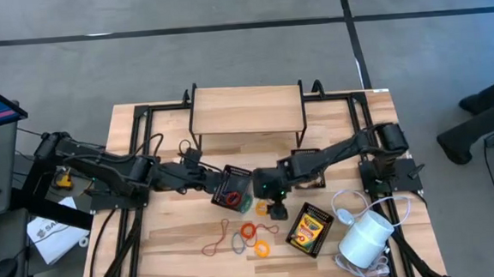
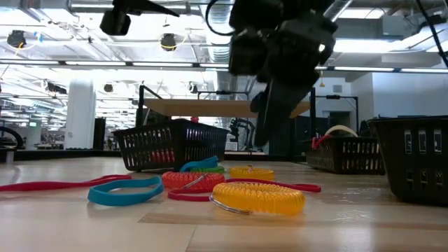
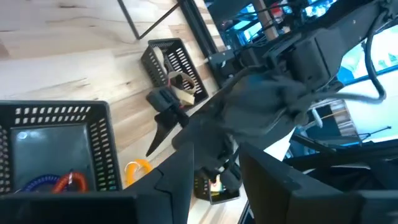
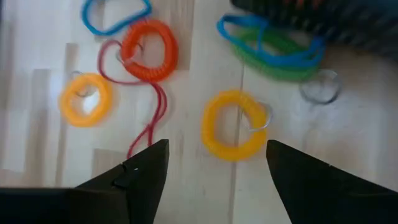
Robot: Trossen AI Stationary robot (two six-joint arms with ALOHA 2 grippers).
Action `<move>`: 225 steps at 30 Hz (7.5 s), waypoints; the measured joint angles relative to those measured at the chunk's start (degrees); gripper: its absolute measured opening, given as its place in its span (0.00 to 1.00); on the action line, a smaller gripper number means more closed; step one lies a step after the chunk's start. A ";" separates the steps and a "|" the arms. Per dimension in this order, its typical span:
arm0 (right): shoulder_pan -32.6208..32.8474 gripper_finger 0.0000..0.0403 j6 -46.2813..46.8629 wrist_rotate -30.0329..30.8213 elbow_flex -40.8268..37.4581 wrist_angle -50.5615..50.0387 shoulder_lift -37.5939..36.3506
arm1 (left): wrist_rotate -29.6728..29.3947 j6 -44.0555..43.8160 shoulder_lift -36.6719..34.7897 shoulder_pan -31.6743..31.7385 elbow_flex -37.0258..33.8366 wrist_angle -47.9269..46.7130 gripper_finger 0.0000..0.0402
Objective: Pick & Place Office Desk Supplies
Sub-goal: Put the top yellow spring keychain into the left black bin, then put the top orange spring keychain into the left black bin, then move the left black bin
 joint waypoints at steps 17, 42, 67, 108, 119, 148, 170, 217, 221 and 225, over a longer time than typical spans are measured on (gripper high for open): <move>-0.64 0.05 -0.63 7.47 -0.14 4.38 3.49 | 0.02 1.08 0.07 0.00 0.00 0.99 0.30; -5.74 0.22 -4.72 -1.40 3.27 -11.33 -4.52 | 0.84 2.55 0.44 -2.83 -0.04 4.40 0.30; 0.49 0.01 -4.85 7.96 3.31 -2.49 -5.69 | -2.12 6.78 0.42 -4.96 -0.04 6.99 0.30; -6.14 0.33 -9.20 4.61 25.73 -9.96 1.57 | -12.04 21.03 -6.97 -6.19 -0.02 6.83 0.14; -8.97 0.53 -7.25 4.47 25.89 -16.68 -1.90 | -8.84 18.56 -5.23 -6.21 -0.04 4.28 0.14; -7.06 0.53 -3.31 13.72 25.83 -34.91 -24.49 | 1.89 -5.00 11.18 5.95 -0.06 -23.91 0.66; -7.10 0.52 -4.23 13.97 25.83 -35.22 -24.56 | 9.49 -4.96 24.62 8.39 -0.07 -14.38 0.70; -5.42 0.52 -3.73 13.95 25.83 -35.58 -24.56 | 7.80 -4.98 25.18 8.37 -0.07 -15.90 0.70; -5.44 0.52 -3.71 13.95 25.83 -35.58 -24.56 | 7.77 -5.05 25.11 8.27 -2.08 -13.96 0.70; -5.42 0.52 -3.33 13.95 25.83 -35.57 -24.56 | 8.44 -7.42 25.11 7.87 -4.91 -10.75 0.70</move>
